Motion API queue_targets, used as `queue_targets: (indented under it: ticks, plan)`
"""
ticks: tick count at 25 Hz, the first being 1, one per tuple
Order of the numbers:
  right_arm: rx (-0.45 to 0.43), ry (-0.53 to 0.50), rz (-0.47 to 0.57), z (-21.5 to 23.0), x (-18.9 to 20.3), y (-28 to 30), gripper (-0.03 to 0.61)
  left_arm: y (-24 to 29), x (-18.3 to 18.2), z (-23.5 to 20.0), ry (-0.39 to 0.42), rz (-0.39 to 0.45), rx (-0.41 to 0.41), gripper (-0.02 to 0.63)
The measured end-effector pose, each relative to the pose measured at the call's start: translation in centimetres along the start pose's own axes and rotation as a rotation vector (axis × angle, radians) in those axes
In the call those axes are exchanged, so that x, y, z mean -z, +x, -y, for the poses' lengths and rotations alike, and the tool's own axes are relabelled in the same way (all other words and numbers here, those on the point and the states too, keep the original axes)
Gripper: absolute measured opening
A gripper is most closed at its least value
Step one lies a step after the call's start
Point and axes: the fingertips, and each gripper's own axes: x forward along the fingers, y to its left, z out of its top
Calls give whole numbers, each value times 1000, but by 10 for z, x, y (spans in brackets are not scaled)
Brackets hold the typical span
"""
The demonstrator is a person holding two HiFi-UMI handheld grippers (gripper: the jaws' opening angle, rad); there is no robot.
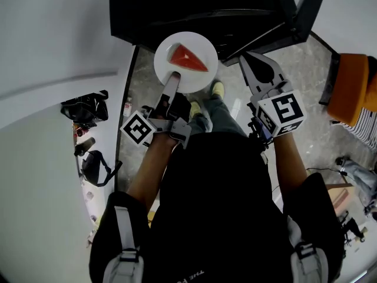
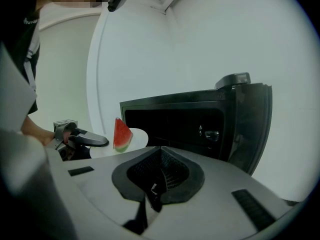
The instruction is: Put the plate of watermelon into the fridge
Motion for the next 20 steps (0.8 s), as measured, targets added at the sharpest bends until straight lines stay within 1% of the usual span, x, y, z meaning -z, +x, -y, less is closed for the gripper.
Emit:
queue_targets:
  ticks: [6,10,14,20]
  plan:
    - [10,28,-17,8,14,8,12,8,0,-24,-11,-3,-34,28]
    - [13,43,-24,12,23,9,12,13,2,-30,4,-7,-28,29]
    - [5,53,-29,8,35,11,12,11,5,-39,-22,0,-20,29]
    - [9,82,-37,-1,55,16,11,8,5,-59,-27,0,-26,29]
